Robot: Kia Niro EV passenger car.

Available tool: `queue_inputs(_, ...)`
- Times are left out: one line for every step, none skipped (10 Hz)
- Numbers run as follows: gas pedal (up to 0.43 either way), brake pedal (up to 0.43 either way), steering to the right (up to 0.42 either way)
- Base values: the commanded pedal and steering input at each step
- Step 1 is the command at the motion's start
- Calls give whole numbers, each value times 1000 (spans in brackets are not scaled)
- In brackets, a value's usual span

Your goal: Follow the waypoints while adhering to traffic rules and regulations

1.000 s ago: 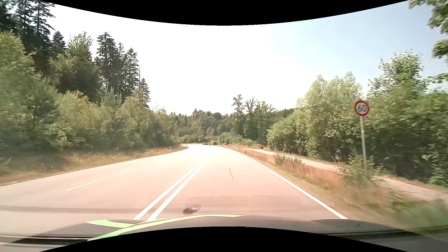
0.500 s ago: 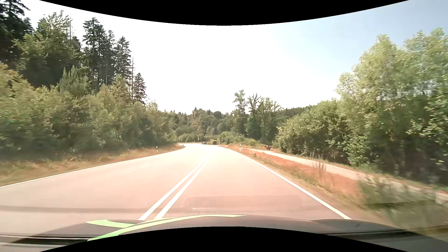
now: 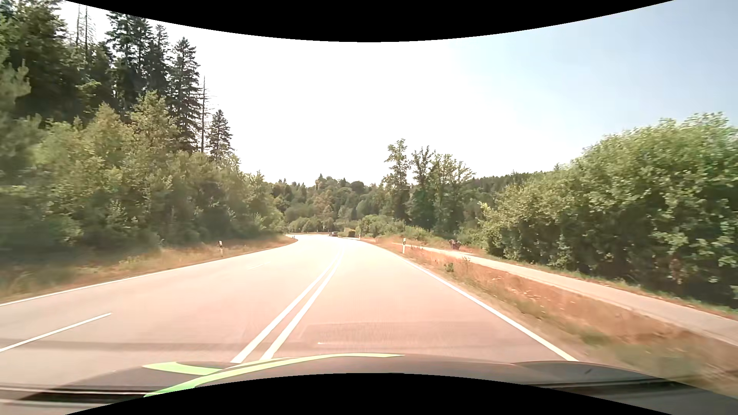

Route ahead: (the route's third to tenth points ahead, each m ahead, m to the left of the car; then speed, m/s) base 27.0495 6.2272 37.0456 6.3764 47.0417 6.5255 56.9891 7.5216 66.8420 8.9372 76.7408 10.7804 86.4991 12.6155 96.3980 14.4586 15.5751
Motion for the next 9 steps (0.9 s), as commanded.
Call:
queue_inputs(0, 134, 0)
queue_inputs(0, 128, -1)
queue_inputs(0, 128, -1)
queue_inputs(0, 122, -1)
queue_inputs(0, 122, -1)
queue_inputs(0, 122, -2)
queue_inputs(0, 122, -3)
queue_inputs(0, 122, -7)
queue_inputs(0, 116, -11)
